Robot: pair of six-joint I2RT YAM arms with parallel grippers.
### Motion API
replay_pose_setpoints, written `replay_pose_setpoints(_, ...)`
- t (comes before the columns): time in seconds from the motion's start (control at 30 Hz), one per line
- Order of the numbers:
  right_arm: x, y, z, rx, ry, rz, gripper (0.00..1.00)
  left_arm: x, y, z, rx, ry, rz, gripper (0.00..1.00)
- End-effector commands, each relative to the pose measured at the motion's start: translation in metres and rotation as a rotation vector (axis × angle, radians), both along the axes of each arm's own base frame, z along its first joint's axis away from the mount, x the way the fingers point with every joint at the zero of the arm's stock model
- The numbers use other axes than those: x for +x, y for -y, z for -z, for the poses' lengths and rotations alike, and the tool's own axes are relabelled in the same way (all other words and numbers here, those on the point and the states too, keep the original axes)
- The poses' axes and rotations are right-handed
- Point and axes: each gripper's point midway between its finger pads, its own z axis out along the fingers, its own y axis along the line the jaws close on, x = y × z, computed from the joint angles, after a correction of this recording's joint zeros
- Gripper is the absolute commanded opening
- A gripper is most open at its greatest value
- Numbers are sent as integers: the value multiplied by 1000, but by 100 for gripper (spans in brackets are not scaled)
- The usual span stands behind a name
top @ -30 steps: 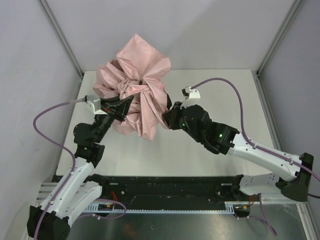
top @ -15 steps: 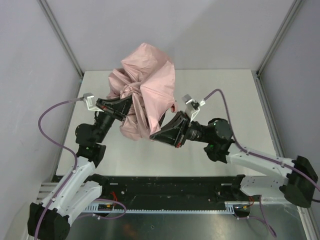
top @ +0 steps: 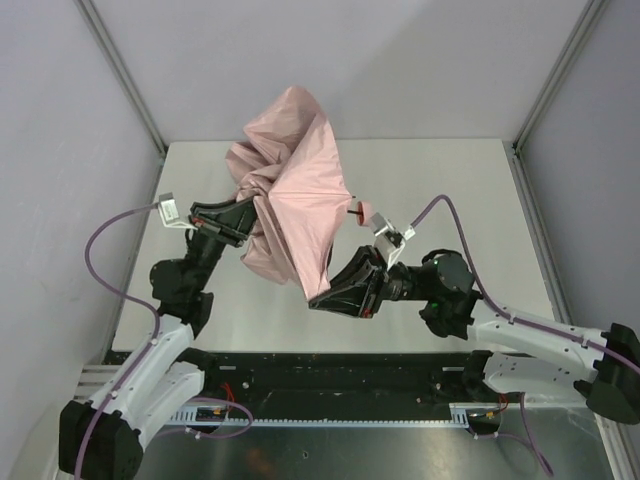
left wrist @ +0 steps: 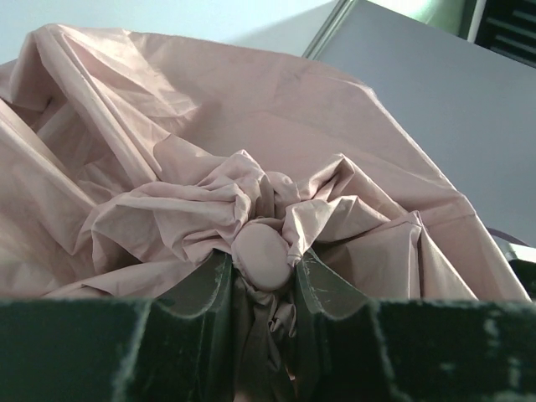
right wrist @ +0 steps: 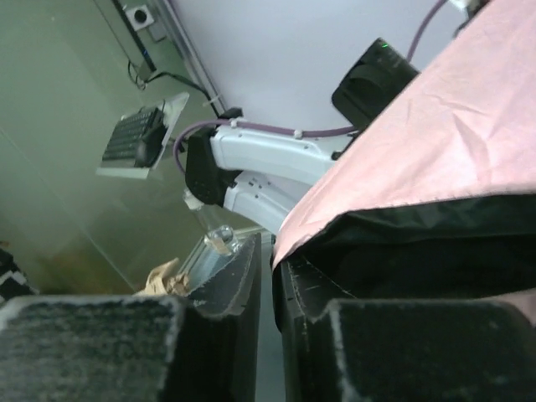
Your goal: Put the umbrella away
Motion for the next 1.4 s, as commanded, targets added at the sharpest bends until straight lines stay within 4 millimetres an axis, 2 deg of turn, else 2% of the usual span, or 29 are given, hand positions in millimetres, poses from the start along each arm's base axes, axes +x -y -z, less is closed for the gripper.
replay_pose_setpoints(0.0,-19,-11,-1,-9,43,-51,8,-16,-6,-31,-110,111,45,0)
replay_pose_setpoints(0.1,-19,-30,-1,11,5,-17,1,-13,-8,-27,-127,101,39,0)
replay_pose_setpoints(0.17,-11,-47,11,-10,-9,66,1,-11,-8,-26,-138,90,43,0)
replay_pose_setpoints(0.2,1,-56,20,-38,-35,155,8,-11,-8,-26,-146,84,49,0)
replay_pose_setpoints(0.27,28,-70,44,-108,-85,313,31,-11,-8,-25,-165,70,64,0)
replay_pose_setpoints(0.33,50,-77,63,-178,-106,392,40,-11,-6,-24,-174,58,80,0)
replay_pose_setpoints(0.4,58,-75,70,-257,-75,434,49,-11,-3,-22,-168,51,98,0)
replay_pose_setpoints(0.5,54,-52,85,-443,-36,411,59,-15,4,-16,-117,63,125,0)
replay_pose_setpoints(0.6,29,-13,104,-603,10,329,90,-20,10,-3,-50,76,140,0)
replay_pose_setpoints(0.7,8,29,113,-705,21,305,98,-23,15,9,-4,73,159,0)
replay_pose_setpoints(0.77,11,55,111,-735,0,371,99,-24,18,13,28,80,177,0)
replay_pose_setpoints(0.9,45,102,85,-739,-17,609,99,-29,27,19,100,96,231,0)
replay_pose_setpoints(1.0,73,120,47,-699,30,738,99,-39,38,23,176,127,303,0)
replay_pose_setpoints(1.07,88,125,19,-659,68,779,99,-47,44,25,227,154,358,0)
replay_pose_setpoints(1.13,97,117,-1,-613,106,749,99,-55,48,26,267,180,398,0)
replay_pose_setpoints(1.2,99,98,-10,-580,150,659,99,-62,51,26,293,198,427,0)
replay_pose_setpoints(1.37,102,53,1,-599,230,527,99,-77,54,24,334,233,492,0)
